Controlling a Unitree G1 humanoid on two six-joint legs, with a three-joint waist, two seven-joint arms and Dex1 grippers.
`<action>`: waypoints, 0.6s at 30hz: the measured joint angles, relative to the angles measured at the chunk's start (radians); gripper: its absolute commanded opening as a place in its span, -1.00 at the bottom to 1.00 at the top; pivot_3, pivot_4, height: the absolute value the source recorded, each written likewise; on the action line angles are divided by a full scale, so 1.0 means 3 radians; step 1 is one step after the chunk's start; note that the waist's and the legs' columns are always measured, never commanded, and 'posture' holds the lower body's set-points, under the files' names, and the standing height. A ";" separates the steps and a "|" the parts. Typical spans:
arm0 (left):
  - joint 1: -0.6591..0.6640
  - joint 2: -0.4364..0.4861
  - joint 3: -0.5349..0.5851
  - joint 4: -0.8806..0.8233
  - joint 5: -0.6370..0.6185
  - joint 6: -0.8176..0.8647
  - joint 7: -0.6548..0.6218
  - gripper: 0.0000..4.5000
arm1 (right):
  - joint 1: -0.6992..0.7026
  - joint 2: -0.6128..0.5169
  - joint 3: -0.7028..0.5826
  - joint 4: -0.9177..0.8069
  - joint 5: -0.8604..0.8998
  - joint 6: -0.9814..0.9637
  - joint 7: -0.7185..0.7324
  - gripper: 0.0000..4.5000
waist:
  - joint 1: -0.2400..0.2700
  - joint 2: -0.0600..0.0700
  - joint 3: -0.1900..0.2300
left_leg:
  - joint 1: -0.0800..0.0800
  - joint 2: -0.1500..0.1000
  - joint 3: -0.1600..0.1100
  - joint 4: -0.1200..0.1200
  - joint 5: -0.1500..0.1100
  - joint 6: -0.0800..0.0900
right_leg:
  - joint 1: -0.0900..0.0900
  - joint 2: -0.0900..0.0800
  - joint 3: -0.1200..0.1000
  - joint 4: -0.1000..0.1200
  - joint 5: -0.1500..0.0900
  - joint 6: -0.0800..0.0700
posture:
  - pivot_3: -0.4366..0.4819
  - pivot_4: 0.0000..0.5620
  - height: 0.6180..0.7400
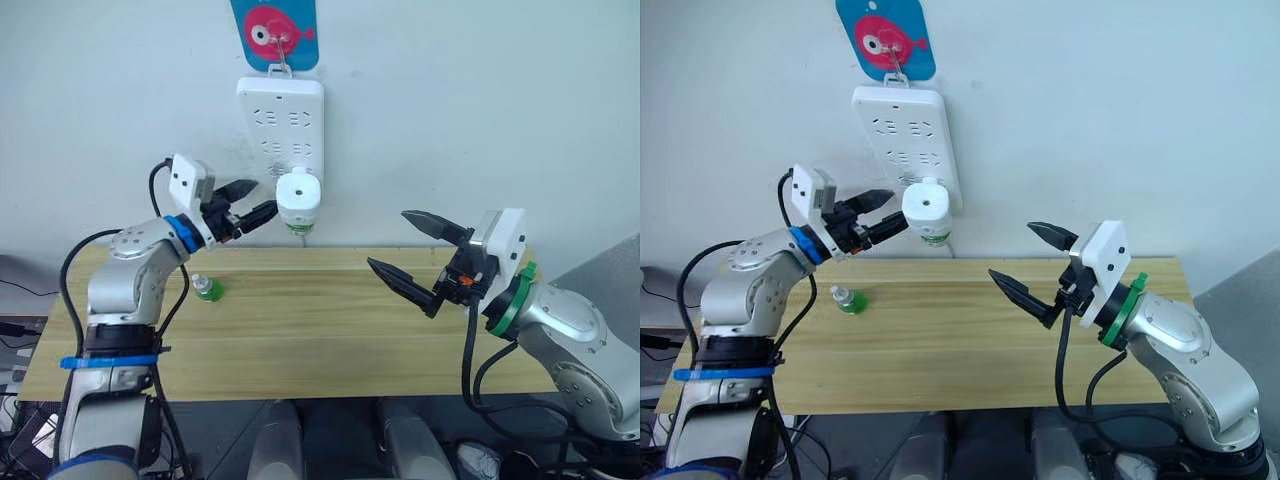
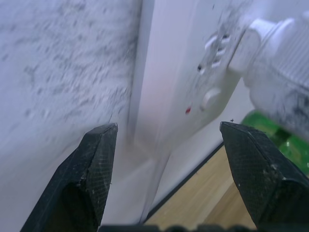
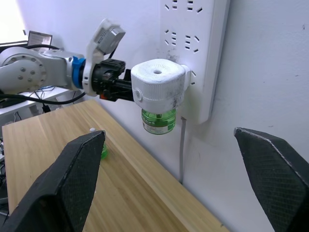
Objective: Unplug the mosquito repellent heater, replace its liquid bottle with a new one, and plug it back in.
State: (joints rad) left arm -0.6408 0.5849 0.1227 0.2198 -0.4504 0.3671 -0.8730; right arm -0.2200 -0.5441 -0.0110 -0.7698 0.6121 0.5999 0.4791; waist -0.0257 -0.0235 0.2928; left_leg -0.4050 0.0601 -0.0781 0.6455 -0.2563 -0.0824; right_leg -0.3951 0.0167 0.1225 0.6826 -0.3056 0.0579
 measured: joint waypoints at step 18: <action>-0.0439 -0.0148 -0.0204 0.0343 0.0140 -0.0246 -0.0604 0.60 | 0.0036 -0.0083 -0.0001 -0.0049 0.0025 0.0061 0.0051 1.00 | -0.0034 0.0008 0.0010 | -0.0017 -0.0003 -0.0031 -0.0001 0.0013 -0.0020 | -0.0003 -0.0001 -0.0027 0.0000 0.0000 -0.0001 | -0.19 0.09 1.00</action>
State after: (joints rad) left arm -0.7725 0.5406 0.0614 0.3227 -0.4084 0.2932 -1.0543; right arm -0.2094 -0.5691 -0.0114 -0.7845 0.6197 0.6183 0.4945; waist -0.0359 -0.0210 0.2957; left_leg -0.4102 0.0593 -0.0874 0.6452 -0.2525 -0.0883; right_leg -0.3960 0.0163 0.1145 0.6826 -0.3055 0.0575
